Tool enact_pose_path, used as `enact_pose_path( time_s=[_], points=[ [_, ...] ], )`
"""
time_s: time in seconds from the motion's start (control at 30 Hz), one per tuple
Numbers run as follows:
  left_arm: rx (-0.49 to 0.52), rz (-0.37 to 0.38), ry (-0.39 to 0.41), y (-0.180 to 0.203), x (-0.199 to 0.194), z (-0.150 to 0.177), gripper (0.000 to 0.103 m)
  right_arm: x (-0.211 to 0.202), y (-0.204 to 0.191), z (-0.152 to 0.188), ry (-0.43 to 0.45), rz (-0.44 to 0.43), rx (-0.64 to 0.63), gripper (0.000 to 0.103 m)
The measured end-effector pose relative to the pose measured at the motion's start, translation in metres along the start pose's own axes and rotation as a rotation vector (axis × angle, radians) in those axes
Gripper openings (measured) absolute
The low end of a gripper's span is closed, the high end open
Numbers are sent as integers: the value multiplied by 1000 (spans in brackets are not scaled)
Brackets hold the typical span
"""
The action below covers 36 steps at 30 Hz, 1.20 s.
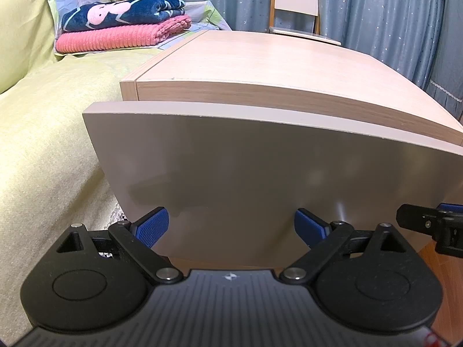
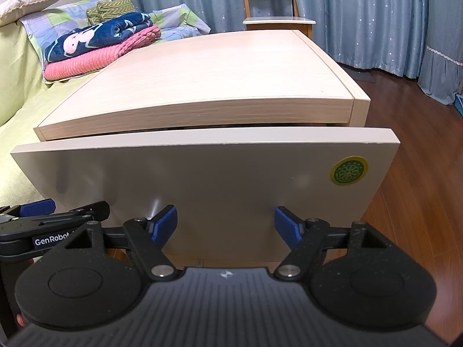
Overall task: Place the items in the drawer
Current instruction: 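Push the drawer front with both tools until the drawer shuts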
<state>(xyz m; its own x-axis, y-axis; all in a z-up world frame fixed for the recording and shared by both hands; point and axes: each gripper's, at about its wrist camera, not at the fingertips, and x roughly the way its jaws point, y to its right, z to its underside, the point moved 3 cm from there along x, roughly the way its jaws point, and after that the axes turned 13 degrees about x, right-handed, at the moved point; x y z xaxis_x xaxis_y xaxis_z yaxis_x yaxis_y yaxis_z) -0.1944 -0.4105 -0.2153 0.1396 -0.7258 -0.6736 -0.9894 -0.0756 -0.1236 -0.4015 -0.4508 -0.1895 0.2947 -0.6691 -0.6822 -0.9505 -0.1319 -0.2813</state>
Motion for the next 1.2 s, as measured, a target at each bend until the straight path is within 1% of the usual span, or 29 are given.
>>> enact_pose_path(
  time_s=[0.4,0.57,1.2],
  points=[
    [-2,-5,11,0,4,-2,95,3,0,-2,14,-4,15,72],
    [-7,-6,15,-1,5,-3,95,4,-3,-3,17,5,-5,72],
    [-18,-11,21,-9,11,-9,95,8,-4,-5,29,17,-14,71]
  ],
)
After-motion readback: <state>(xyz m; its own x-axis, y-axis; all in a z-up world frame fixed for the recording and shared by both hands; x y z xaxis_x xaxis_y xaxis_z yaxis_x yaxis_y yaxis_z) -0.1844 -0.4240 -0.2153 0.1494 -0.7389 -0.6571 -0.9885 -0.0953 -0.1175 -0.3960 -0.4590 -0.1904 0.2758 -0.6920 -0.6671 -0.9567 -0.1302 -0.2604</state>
